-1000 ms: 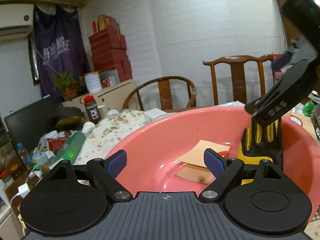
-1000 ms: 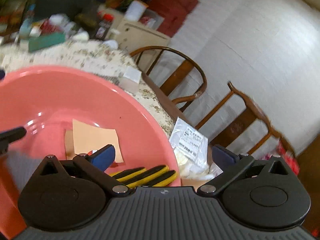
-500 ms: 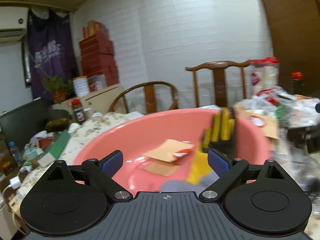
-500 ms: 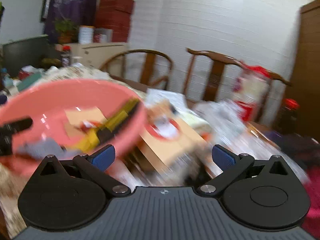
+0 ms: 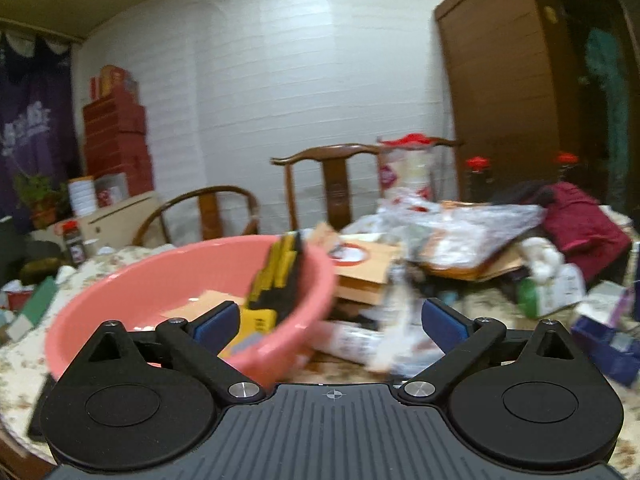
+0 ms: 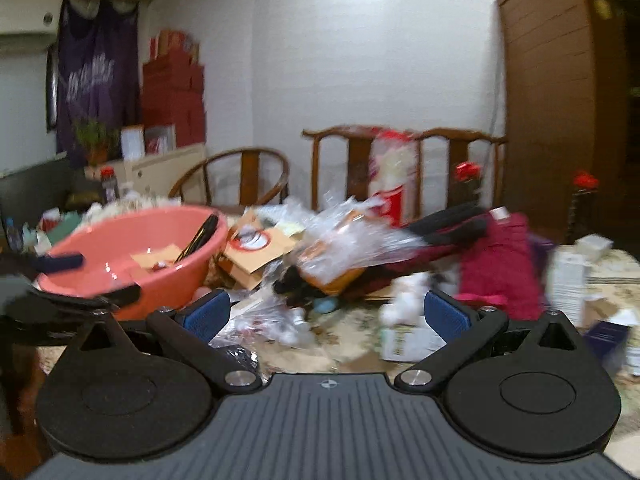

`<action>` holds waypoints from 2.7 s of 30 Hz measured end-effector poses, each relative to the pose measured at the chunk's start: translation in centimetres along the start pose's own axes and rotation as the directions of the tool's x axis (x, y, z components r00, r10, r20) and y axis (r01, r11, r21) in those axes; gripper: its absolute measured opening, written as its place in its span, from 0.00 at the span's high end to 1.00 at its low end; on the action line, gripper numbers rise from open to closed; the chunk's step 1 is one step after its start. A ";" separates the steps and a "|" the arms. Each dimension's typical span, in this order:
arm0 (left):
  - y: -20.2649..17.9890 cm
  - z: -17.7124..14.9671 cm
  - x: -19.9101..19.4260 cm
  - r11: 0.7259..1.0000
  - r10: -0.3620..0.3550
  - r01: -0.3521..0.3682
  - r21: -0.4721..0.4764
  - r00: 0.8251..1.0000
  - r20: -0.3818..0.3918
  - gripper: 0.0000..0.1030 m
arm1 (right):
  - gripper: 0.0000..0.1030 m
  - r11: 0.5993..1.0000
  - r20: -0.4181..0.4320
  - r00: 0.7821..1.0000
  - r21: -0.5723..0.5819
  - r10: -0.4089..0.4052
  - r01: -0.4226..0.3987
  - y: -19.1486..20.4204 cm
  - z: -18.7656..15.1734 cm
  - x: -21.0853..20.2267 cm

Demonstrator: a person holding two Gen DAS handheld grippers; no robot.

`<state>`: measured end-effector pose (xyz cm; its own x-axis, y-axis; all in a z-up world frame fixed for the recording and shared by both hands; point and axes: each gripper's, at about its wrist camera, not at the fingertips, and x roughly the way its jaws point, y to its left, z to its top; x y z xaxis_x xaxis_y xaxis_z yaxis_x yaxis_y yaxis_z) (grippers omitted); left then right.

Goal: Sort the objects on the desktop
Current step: 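Move the right gripper to the blue box while the left gripper reaches the black bagged item, then grasp the dark blue barcode box with the right gripper while the left grasps the black bagged item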

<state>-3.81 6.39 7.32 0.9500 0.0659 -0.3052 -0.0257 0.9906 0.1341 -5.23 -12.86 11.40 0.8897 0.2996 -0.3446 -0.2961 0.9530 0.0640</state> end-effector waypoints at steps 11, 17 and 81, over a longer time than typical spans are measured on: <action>-5.2 -5.6 1.1 0.999 0.051 -0.051 0.005 0.996 -0.074 0.01 | 0.00 0.952 -0.034 0.955 -0.103 -0.293 0.289 0.2 -9.9 0.1; -5.2 -6.8 2.0 0.997 0.074 -0.074 0.009 0.991 -0.114 0.01 | 0.00 0.936 -0.037 0.947 -0.167 -0.320 0.310 0.0 -11.7 2.6; -6.1 -5.6 9.5 0.995 -0.075 0.054 -0.080 0.957 -0.281 0.29 | 0.62 0.985 -0.180 0.976 0.094 -0.123 0.141 -2.7 -12.4 7.9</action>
<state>3.62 1.60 -1.72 0.8235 0.0225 -0.5668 0.0011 0.9992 0.0412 -1.67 -13.57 -3.10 0.8419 0.1673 -0.5131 -0.1334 0.9857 0.1025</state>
